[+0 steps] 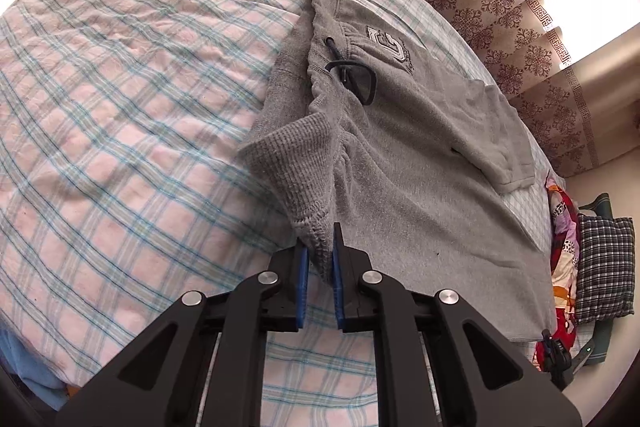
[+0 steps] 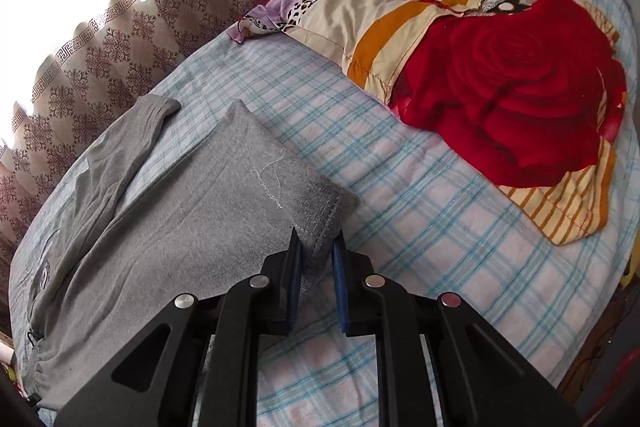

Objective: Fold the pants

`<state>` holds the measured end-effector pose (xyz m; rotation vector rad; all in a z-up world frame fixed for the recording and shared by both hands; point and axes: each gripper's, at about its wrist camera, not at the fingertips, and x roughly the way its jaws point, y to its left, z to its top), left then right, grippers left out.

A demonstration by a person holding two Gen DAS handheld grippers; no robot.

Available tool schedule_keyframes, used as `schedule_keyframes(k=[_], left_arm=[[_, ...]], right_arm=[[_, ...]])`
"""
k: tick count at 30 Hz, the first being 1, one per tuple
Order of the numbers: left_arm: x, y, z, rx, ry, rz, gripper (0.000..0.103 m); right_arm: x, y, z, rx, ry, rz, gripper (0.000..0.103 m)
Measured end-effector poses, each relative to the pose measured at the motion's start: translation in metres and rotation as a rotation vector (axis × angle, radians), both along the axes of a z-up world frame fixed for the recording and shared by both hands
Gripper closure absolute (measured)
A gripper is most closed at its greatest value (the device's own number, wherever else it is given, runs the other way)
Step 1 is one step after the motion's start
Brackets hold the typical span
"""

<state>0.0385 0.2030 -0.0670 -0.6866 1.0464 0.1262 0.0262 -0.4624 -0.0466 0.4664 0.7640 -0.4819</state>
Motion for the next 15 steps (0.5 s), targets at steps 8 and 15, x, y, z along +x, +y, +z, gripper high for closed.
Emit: schedule_keyframes(k=[8, 15], left_arm=[[-0.039, 0.012, 0.01, 0.028, -0.001, -0.037, 0.093], [-0.068, 0.013, -0.008, 0.039, 0.04, -0.063, 0.093]], right_arm=[[-0.055, 0.008, 0.013, -0.062, 0.047, -0.01, 0.09], [-0.092, -0.001, -0.021, 0.0, 0.135, -0.034, 0.09]])
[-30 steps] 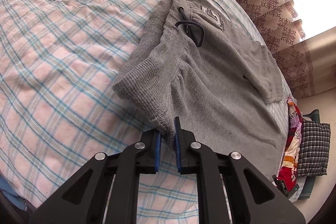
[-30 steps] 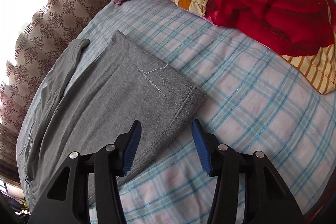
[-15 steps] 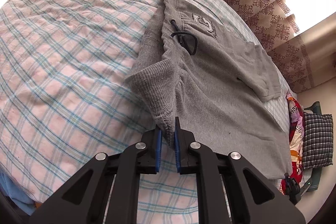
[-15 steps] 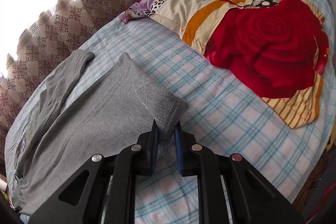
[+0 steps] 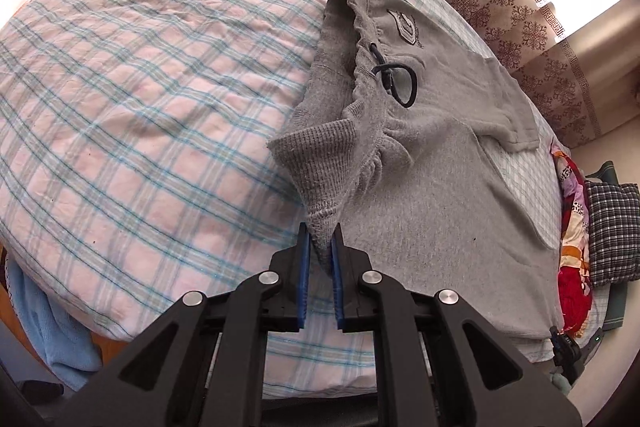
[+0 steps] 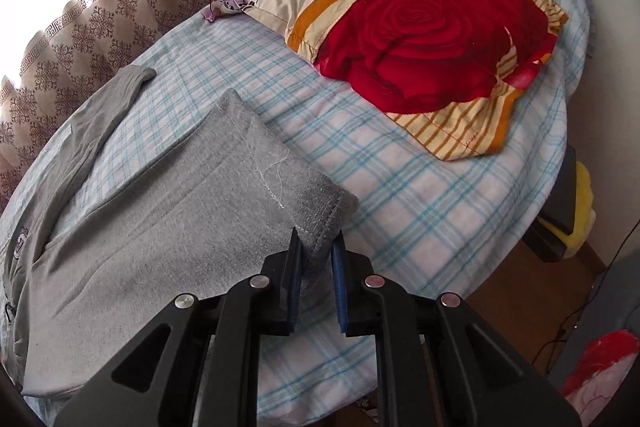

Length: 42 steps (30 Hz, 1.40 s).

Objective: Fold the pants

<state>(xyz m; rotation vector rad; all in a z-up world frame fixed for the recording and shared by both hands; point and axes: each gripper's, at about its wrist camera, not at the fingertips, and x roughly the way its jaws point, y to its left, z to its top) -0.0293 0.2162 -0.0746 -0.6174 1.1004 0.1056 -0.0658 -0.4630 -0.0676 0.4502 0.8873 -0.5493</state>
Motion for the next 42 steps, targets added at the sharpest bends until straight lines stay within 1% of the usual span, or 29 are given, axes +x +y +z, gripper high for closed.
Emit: schedule_keyframes(k=[2, 3, 4, 5, 6, 7, 8, 10, 11, 12, 15, 18, 20, 21, 22, 25, 27, 28, 31, 33, 36, 37, 40, 42], left_arm=[[0.003, -0.006, -0.01, 0.048, 0.01, -0.022, 0.093], [0.005, -0.009, -0.015, 0.076, 0.022, -0.03, 0.09], [0.007, -0.014, -0.021, 0.104, 0.036, -0.047, 0.088], [0.009, -0.017, -0.024, 0.134, 0.045, -0.063, 0.087], [0.009, -0.019, -0.025, 0.158, 0.045, -0.069, 0.083], [0.009, -0.02, -0.024, 0.183, 0.044, -0.08, 0.077], [0.01, -0.021, -0.022, 0.213, 0.043, -0.092, 0.074], [0.009, -0.02, -0.016, 0.269, 0.043, -0.091, 0.053], [0.008, -0.018, -0.013, 0.283, 0.043, -0.09, 0.049], [0.006, -0.015, -0.011, 0.281, 0.038, -0.09, 0.047], [0.001, -0.01, -0.004, 0.278, 0.02, -0.091, 0.04], [-0.001, -0.012, 0.004, 0.308, -0.002, -0.098, 0.04], [0.0, -0.013, 0.01, 0.327, -0.013, -0.106, 0.04], [-0.001, -0.011, 0.012, 0.329, -0.017, -0.105, 0.04], [-0.001, -0.009, 0.014, 0.328, -0.019, -0.097, 0.039], [-0.006, 0.006, 0.02, 0.403, -0.007, -0.025, 0.039], [-0.009, 0.016, 0.028, 0.43, -0.022, 0.02, 0.039], [-0.007, 0.017, 0.032, 0.432, -0.038, 0.02, 0.039], [0.005, 0.003, 0.046, 0.432, -0.104, -0.036, 0.039], [0.019, -0.015, 0.051, 0.393, -0.138, -0.103, 0.039], [0.045, -0.048, 0.052, 0.341, -0.182, -0.204, 0.043], [0.053, -0.059, 0.051, 0.337, -0.195, -0.236, 0.046], [0.075, -0.086, 0.044, 0.339, -0.221, -0.311, 0.047], [0.09, -0.097, 0.033, 0.341, -0.212, -0.34, 0.049]], right_arm=[[0.001, -0.002, -0.009, 0.018, 0.021, -0.005, 0.089], [0.003, 0.0, -0.01, 0.014, 0.033, -0.001, 0.089], [0.003, 0.0, -0.01, 0.002, 0.039, 0.007, 0.086], [0.003, 0.001, -0.008, -0.009, 0.034, 0.003, 0.074], [0.001, 0.0, -0.005, -0.025, 0.037, -0.018, 0.065], [-0.002, -0.003, -0.003, -0.046, 0.038, -0.049, 0.049], [-0.005, -0.008, -0.001, -0.049, 0.029, -0.07, 0.041], [-0.01, -0.014, 0.001, -0.029, 0.011, -0.089, 0.041], [-0.01, -0.016, 0.004, -0.03, 0.003, -0.094, 0.041], [-0.01, -0.013, 0.006, -0.048, 0.001, -0.09, 0.041], [-0.007, 0.0, 0.017, -0.179, 0.009, -0.08, 0.039], [-0.011, 0.001, 0.031, -0.277, 0.004, -0.119, 0.039], [-0.014, 0.001, 0.038, -0.306, -0.016, -0.136, 0.039], [-0.015, 0.002, 0.04, -0.306, -0.03, -0.13, 0.039], [-0.014, 0.005, 0.041, -0.301, -0.044, -0.115, 0.039], [-0.006, 0.021, 0.039, -0.294, -0.058, -0.035, 0.039], [0.002, 0.036, 0.035, -0.307, -0.055, 0.021, 0.039], [0.005, 0.043, 0.034, -0.311, -0.053, 0.049, 0.039], [0.013, 0.064, 0.03, -0.311, -0.053, 0.135, 0.039], [0.017, 0.075, 0.028, -0.305, -0.053, 0.188, 0.039], [0.023, 0.091, 0.024, -0.289, -0.046, 0.259, 0.039], [0.025, 0.096, 0.022, -0.281, -0.041, 0.283, 0.039], [0.03, 0.106, 0.014, -0.274, -0.014, 0.333, 0.039], [0.032, 0.109, 0.01, -0.265, 0.004, 0.352, 0.039]])
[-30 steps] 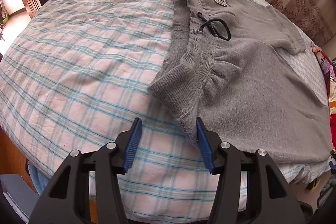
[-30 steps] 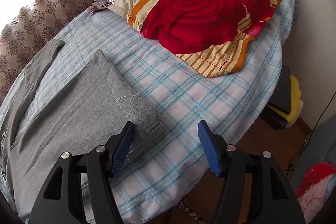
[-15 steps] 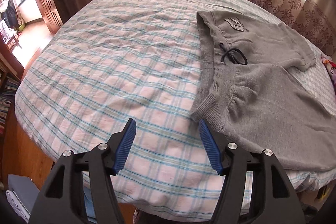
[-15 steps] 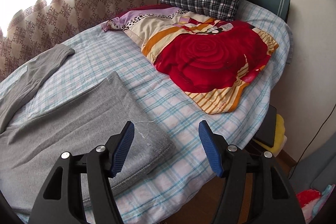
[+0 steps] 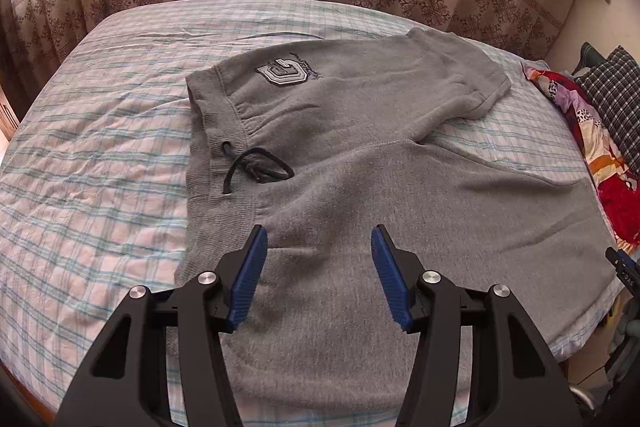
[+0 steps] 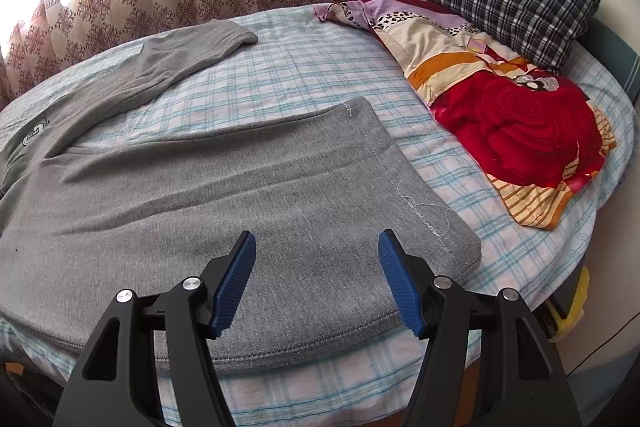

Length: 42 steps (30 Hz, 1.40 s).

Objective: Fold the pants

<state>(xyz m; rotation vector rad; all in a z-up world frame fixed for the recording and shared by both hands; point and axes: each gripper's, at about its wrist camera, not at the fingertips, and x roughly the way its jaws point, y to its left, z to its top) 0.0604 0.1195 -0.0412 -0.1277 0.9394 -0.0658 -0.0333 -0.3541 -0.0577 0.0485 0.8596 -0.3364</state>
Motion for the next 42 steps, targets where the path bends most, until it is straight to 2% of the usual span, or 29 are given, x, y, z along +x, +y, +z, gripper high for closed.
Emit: schedule_keyframes(k=[4, 8, 9, 10, 14, 19, 20, 22, 24, 26, 33, 42], left_arm=[[0.022, -0.006, -0.026, 0.042, 0.052, 0.001, 0.052], [0.035, 0.016, -0.061, 0.111, 0.151, 0.088, 0.053], [0.036, 0.022, -0.068, 0.099, 0.165, 0.092, 0.061], [0.034, 0.029, -0.071, 0.087, 0.16, 0.09, 0.064], [0.032, 0.028, -0.067, 0.086, 0.158, 0.08, 0.064], [0.035, 0.037, -0.057, 0.023, 0.16, 0.097, 0.063], [0.037, 0.039, -0.054, 0.016, 0.157, 0.102, 0.062], [0.041, 0.043, -0.047, 0.02, 0.136, 0.117, 0.051], [0.047, 0.048, -0.041, 0.025, 0.115, 0.134, 0.047], [0.055, 0.056, -0.037, 0.02, 0.105, 0.152, 0.044], [0.092, 0.09, -0.031, 0.02, 0.075, 0.218, 0.022], [0.156, 0.13, -0.031, -0.063, 0.022, 0.229, 0.018]], right_arm=[[0.005, -0.001, -0.01, 0.005, 0.047, 0.015, 0.036], [0.011, -0.01, -0.037, 0.044, 0.172, 0.001, 0.031], [0.01, -0.01, -0.039, 0.049, 0.174, 0.003, 0.031], [0.011, -0.01, -0.038, 0.044, 0.177, 0.008, 0.031], [0.012, -0.006, -0.035, 0.025, 0.186, 0.002, 0.031], [0.022, 0.005, -0.02, 0.043, 0.134, 0.011, 0.031], [0.026, 0.01, -0.018, 0.044, 0.122, 0.023, 0.031], [0.035, 0.022, -0.015, 0.047, 0.103, 0.055, 0.031], [0.045, 0.036, -0.014, 0.053, 0.093, 0.093, 0.031], [0.056, 0.05, -0.015, 0.064, 0.092, 0.129, 0.031], [0.088, 0.115, -0.027, 0.11, 0.113, 0.286, 0.031], [0.117, 0.168, -0.041, 0.167, 0.154, 0.381, 0.031]])
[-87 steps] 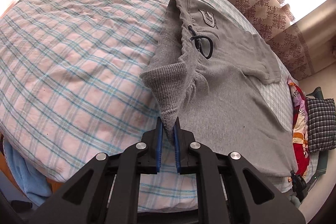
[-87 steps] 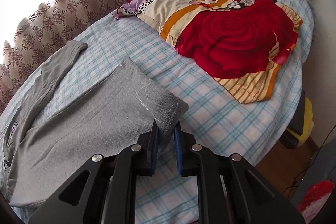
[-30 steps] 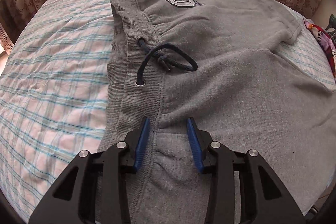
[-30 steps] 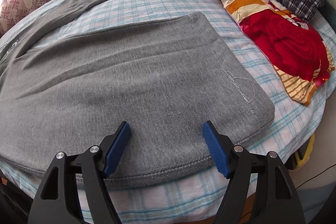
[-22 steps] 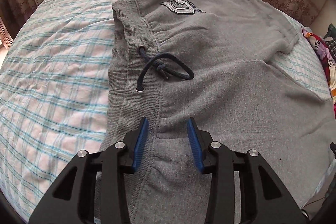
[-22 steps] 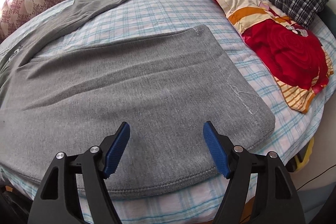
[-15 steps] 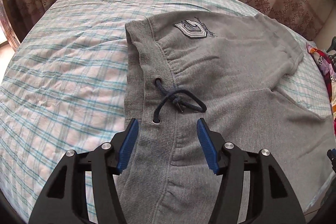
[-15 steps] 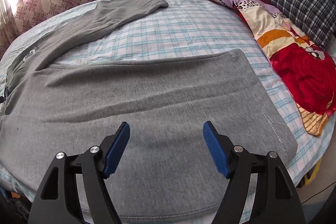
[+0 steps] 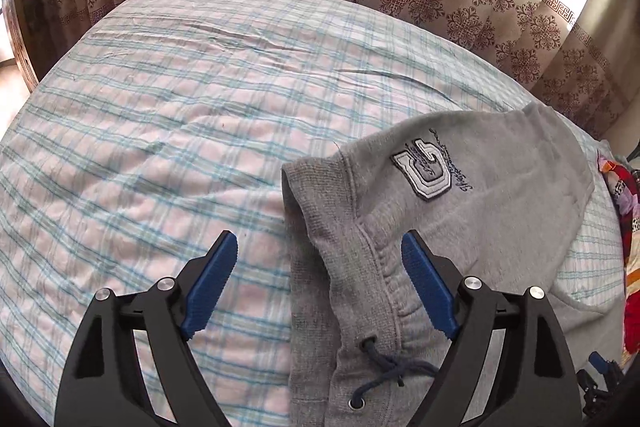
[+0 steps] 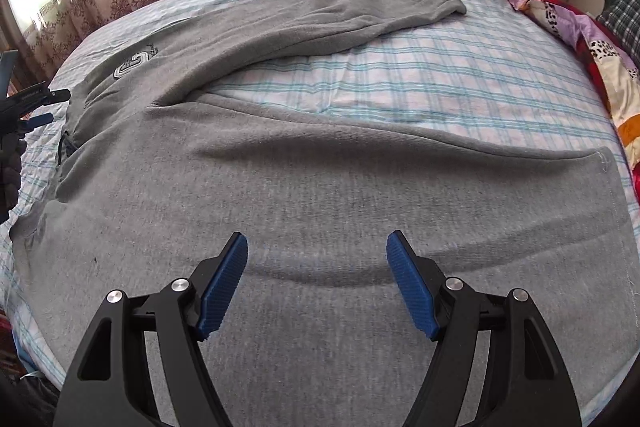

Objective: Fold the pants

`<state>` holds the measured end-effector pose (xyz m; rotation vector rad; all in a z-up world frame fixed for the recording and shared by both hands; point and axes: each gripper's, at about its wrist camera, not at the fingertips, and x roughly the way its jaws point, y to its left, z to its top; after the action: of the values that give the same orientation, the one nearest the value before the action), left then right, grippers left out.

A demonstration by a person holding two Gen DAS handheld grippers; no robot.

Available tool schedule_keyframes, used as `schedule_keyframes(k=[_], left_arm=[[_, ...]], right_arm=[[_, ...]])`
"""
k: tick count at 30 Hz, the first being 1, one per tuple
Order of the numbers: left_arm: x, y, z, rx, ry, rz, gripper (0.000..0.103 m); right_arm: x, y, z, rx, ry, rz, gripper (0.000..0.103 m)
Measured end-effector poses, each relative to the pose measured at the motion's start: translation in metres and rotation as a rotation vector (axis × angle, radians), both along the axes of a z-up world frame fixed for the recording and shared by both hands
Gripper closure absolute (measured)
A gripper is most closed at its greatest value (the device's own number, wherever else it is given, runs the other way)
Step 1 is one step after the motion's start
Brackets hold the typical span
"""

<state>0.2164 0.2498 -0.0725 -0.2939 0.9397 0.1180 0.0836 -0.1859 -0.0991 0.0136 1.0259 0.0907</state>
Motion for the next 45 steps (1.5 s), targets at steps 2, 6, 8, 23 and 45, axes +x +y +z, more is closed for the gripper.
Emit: schedule_keyframes(k=[2, 6, 8, 23, 45], left_arm=[[0.017, 0.007, -0.003, -0.032, -0.007, -0.018, 0.017], [0.048, 0.013, -0.012, -0.037, 0.0, -0.058, 0.017], [0.062, 0.013, -0.017, -0.019, 0.008, -0.088, 0.017], [0.101, -0.022, -0.033, -0.008, 0.069, -0.277, 0.077], [-0.066, -0.145, 0.045, -0.016, -0.104, -0.683, 0.083]], right_arm=[[0.006, 0.006, -0.001, 0.002, 0.006, 0.007, 0.031], [0.017, 0.012, -0.004, 0.002, 0.021, 0.013, 0.031], [0.02, 0.015, -0.005, 0.001, 0.03, 0.017, 0.031], [0.05, 0.017, -0.002, 0.006, 0.033, 0.024, 0.031], [0.237, -0.063, 0.054, 0.006, -0.122, -0.209, 0.031]])
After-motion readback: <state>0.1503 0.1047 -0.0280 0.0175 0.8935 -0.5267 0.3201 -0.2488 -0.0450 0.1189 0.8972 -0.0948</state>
